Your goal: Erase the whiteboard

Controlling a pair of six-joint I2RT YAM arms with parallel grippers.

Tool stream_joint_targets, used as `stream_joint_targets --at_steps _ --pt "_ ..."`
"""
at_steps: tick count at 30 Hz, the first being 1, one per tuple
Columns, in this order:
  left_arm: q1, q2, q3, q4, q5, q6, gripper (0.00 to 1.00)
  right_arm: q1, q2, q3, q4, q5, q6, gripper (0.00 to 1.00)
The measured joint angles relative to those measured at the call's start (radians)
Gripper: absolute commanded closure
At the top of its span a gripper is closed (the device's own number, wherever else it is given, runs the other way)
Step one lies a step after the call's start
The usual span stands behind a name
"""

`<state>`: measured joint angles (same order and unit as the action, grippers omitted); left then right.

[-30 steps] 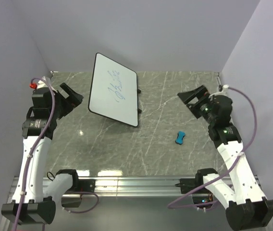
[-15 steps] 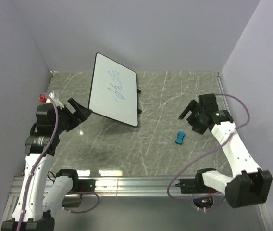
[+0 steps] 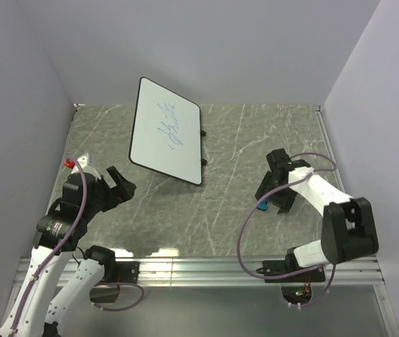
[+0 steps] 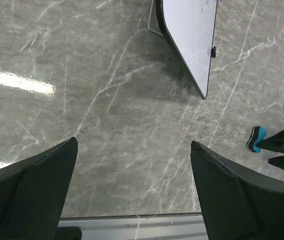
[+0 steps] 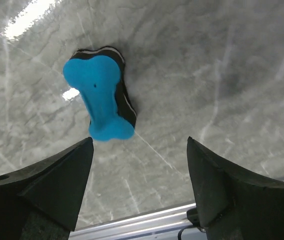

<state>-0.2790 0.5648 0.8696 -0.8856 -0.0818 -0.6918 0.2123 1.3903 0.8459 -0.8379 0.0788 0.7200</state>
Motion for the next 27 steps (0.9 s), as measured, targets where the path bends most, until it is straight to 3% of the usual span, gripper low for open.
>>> stream_joint_targets --at_steps 10,27 --pt "-0.003 0.015 0.000 -0.005 -0.015 0.003 0.01 0.097 0.219 0.085 0.076 0.000 -0.006 0.24" --pt "-0.004 0.004 0.000 -0.018 -0.029 0.001 0.01 0.092 0.190 0.221 0.023 0.040 -0.068 0.20"
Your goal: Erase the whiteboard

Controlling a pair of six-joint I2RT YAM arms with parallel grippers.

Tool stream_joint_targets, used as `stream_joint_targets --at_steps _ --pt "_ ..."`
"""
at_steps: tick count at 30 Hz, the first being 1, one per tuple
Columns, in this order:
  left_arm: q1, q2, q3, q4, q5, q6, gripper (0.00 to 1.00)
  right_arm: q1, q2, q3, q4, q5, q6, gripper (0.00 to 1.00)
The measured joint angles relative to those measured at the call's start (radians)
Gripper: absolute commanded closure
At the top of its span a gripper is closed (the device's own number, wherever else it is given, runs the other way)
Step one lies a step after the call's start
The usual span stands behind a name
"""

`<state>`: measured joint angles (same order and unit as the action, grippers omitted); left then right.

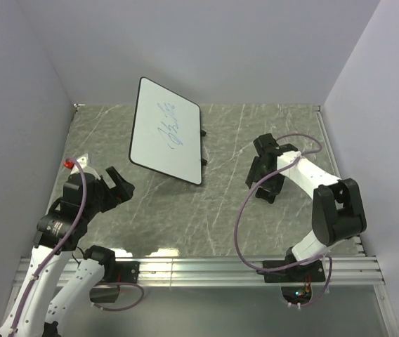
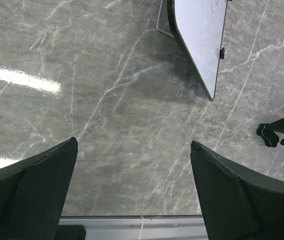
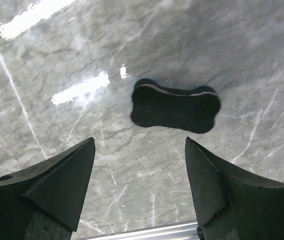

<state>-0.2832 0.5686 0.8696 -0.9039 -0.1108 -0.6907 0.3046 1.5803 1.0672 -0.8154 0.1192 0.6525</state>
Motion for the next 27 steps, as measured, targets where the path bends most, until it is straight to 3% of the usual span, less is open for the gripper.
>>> stream_joint_targets --at_steps 10,18,21,27 --pt "0.000 0.005 -0.008 0.000 0.008 0.003 0.00 -0.180 -0.028 -0.097 0.018 -0.015 0.073 0.20" --pt "0.000 0.013 -0.012 0.000 0.008 0.003 0.01 -0.184 -0.013 -0.144 0.079 -0.065 0.103 0.27" --pt "0.000 0.019 -0.012 0.000 0.008 0.003 0.01 -0.185 -0.003 -0.156 0.112 -0.085 0.107 0.47" --pt "0.000 0.039 -0.012 0.000 0.009 0.003 0.01 -0.187 -0.002 -0.172 0.143 -0.098 0.112 0.71"
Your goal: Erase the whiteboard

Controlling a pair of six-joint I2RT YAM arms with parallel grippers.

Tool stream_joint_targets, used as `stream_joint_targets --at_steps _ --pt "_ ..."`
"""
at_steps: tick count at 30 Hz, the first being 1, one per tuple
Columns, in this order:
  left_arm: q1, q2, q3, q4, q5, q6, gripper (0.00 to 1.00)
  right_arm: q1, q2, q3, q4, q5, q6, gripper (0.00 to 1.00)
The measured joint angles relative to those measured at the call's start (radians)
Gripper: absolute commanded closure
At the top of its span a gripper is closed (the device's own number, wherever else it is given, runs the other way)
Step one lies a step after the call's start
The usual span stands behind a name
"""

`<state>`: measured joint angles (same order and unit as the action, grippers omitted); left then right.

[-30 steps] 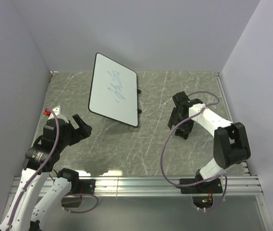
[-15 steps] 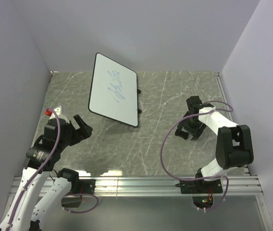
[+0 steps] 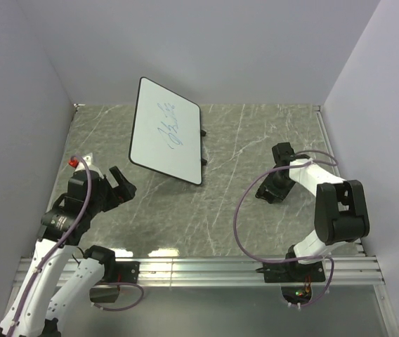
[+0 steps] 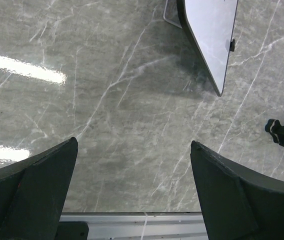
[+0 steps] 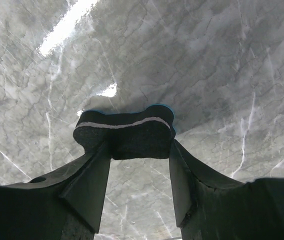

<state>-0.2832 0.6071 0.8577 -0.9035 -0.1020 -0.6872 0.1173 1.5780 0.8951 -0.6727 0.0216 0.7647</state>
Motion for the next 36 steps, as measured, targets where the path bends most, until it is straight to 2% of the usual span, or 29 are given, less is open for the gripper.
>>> stream_joint_targets --at_steps 1,3,11,14,17,21,24,25,26,27,28,30,32,36 --pt "0.000 0.004 0.000 0.000 0.000 0.002 0.01 0.000 0.003 0.003 -0.001 0.000 -0.001 0.84" --pt "0.000 0.011 0.000 0.000 0.001 0.006 0.00 0.000 0.009 0.009 -0.007 0.000 -0.006 1.00" --pt "0.000 0.012 -0.001 0.000 0.003 0.013 0.01 0.012 0.000 0.088 -0.108 0.061 -0.050 1.00" --pt "0.000 0.000 -0.001 0.000 0.003 0.013 0.01 0.025 -0.019 0.230 -0.236 0.165 -0.096 1.00" --pt "0.000 -0.022 -0.001 0.000 0.003 0.013 0.01 0.053 -0.031 0.439 -0.349 0.290 -0.131 1.00" --pt "0.000 -0.042 -0.001 0.000 0.002 0.013 0.00 0.186 -0.011 0.677 -0.479 0.432 -0.163 1.00" --pt "0.000 -0.048 -0.001 0.000 0.003 0.013 0.01 0.304 0.034 0.711 -0.536 0.452 -0.167 0.87" --pt "0.000 -0.048 -0.001 0.000 0.003 0.013 0.00 0.332 0.054 0.695 -0.545 0.444 -0.164 0.76" --pt "0.000 -0.047 -0.001 0.000 0.003 0.013 0.01 0.348 0.073 0.664 -0.544 0.428 -0.157 0.68" --pt "0.000 -0.047 -0.002 0.000 0.004 0.013 0.01 0.353 0.086 0.627 -0.542 0.407 -0.154 0.62" --pt "0.000 -0.047 -0.002 0.000 0.008 0.014 0.01 0.346 0.098 0.574 -0.532 0.378 -0.149 0.51" --pt "0.000 -0.047 -0.002 0.000 0.011 0.014 0.01 0.309 0.100 0.477 -0.510 0.314 -0.137 0.41" --pt "0.000 -0.047 -0.002 0.000 0.019 0.015 0.01 0.234 0.084 0.380 -0.469 0.230 -0.125 0.36" --pt "0.000 -0.046 -0.003 0.001 0.029 0.020 0.00 0.077 0.010 0.241 -0.344 0.090 -0.074 0.36"
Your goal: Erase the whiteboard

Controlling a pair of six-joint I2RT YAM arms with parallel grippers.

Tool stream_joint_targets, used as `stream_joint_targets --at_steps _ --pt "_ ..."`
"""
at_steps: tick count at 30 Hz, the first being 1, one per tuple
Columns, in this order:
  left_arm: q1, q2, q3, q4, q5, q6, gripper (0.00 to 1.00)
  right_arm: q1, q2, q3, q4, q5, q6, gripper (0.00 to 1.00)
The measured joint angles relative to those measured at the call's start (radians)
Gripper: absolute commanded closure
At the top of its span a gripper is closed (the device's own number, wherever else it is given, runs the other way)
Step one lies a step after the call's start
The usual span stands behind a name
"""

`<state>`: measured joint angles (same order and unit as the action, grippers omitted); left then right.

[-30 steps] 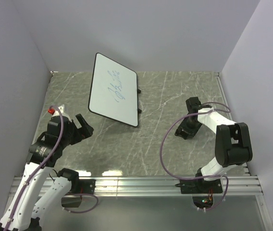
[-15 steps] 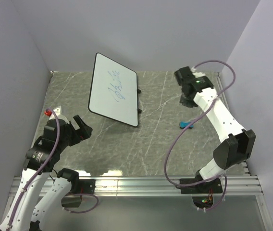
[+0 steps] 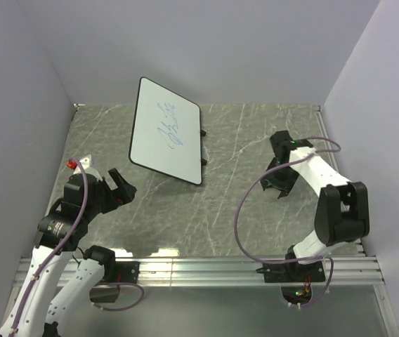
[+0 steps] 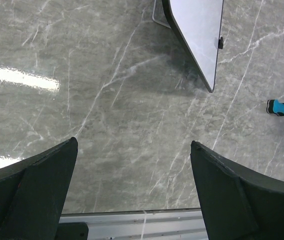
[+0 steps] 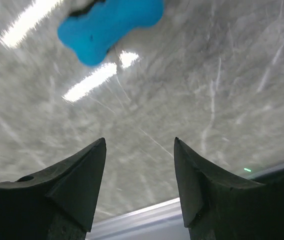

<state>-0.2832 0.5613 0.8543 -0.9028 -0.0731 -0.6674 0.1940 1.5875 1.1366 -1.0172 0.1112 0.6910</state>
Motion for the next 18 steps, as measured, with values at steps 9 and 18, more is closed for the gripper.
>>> stream_joint_targets --at_steps 9,18 --pt "0.000 0.033 -0.003 0.004 0.029 0.013 0.01 -0.072 -0.074 -0.100 0.286 -0.136 0.241 0.37" --pt "-0.004 0.056 -0.004 0.007 0.049 0.022 0.01 -0.076 -0.073 -0.116 0.356 -0.101 0.427 0.28"
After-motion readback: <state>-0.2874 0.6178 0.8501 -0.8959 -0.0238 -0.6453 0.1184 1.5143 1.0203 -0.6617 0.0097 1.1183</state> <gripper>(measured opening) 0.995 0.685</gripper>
